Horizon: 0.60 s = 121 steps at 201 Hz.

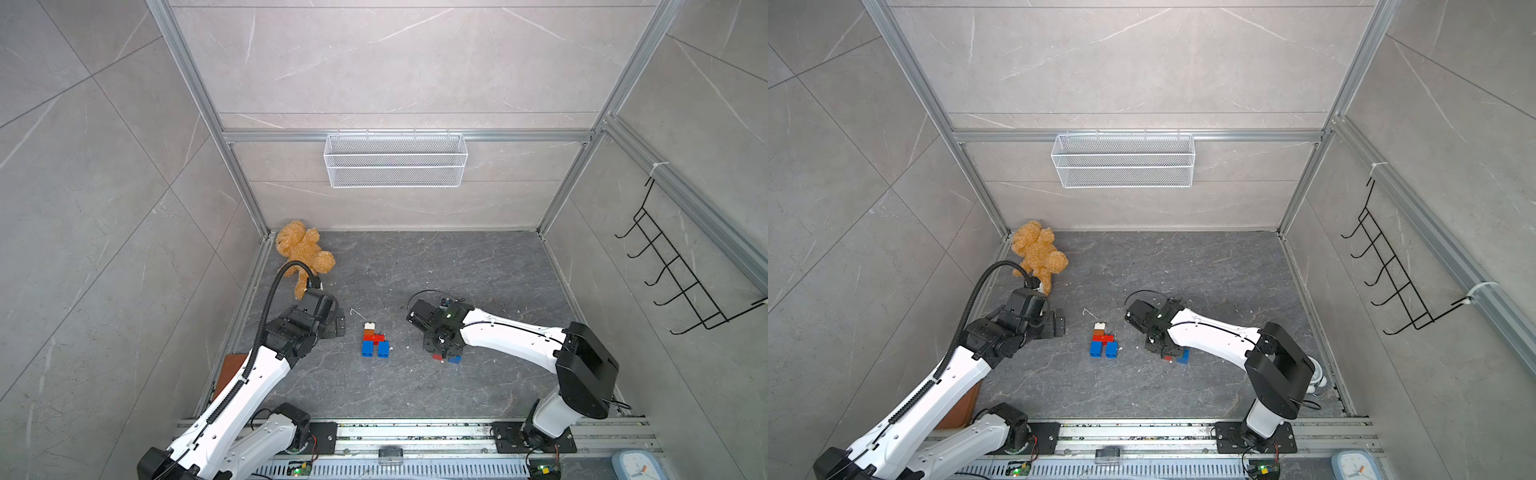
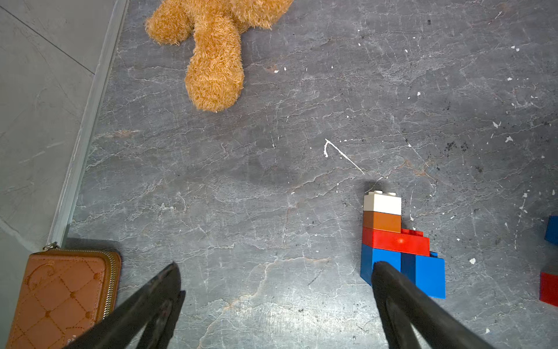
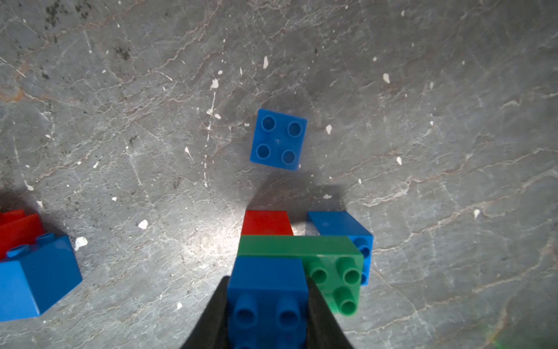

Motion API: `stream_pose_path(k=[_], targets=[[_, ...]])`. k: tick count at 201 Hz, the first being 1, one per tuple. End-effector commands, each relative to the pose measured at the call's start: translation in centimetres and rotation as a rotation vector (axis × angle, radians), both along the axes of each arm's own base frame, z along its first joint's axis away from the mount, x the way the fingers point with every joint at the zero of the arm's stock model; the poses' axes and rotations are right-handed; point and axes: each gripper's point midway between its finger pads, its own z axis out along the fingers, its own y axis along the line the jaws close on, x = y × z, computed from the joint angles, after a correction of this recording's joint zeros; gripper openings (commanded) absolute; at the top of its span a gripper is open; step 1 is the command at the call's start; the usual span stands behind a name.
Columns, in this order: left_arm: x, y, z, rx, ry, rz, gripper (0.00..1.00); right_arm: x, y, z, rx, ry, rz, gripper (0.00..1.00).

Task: Assemble the letter h with lego
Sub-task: Assemble the lego brick with the lego brick.

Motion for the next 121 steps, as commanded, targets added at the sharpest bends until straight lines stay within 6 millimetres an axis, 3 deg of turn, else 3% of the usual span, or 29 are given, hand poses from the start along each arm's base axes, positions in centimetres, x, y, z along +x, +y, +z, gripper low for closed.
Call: stream_pose_path(k=[1,47,56,86,121], targets=[[-0.1,-0.1,0.4,0.009,0.008,-0.016,1.00,-7.1,-1.3,-10.8,0.002,0.359,-0.038,0.00],[-0.1,0.0,0.2,0.013,0.018,-0.016,1.00,-6.0,-0.9,-7.8,0.013,0.303,-0.001,0.00],[-0.1,-0.1,0.2,0.014,0.018,-0.016,1.00,-5.7,-0.9,-7.2,0.010,0.293,0.006,0.05],[0.0,-0.1,0.2,0.015,0.022,-0.016,1.00,-5.3,-0.3,-5.9,0.021,0.281,0.043,0.36],[0.0,0.0,0.2,0.017,0.022,-0.015,1.00,-4.9,-0.1,-4.6,0.029,0.264,0.056,0.48]])
